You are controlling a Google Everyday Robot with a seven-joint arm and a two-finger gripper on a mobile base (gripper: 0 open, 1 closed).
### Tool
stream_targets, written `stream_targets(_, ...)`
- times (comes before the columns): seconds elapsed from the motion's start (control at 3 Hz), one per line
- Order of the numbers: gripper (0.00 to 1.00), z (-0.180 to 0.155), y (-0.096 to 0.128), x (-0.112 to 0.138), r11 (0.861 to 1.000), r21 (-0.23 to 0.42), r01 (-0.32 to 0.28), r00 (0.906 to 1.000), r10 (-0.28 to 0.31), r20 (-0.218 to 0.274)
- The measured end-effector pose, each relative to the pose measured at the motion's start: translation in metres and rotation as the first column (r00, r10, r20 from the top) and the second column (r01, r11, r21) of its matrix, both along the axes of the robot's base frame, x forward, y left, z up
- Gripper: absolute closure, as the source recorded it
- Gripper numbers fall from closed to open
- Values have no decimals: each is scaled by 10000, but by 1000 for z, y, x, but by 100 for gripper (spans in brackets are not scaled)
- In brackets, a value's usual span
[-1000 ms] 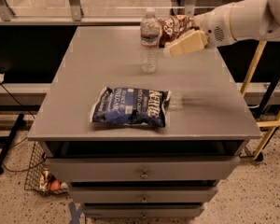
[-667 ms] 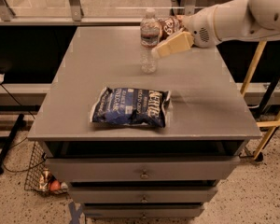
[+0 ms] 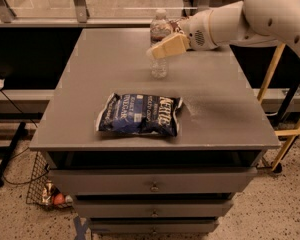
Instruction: Knock water bottle over
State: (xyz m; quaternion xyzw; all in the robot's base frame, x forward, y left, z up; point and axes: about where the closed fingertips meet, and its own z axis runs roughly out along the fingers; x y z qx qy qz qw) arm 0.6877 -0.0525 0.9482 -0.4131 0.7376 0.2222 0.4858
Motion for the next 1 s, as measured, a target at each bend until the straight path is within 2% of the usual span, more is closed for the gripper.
stream_targets(0.33,2,-9,19,10,9994,345,8,9999,-3,-154)
stream_targets(1.0,47,-21,31,26,9971,716,267,9993,-247,-278)
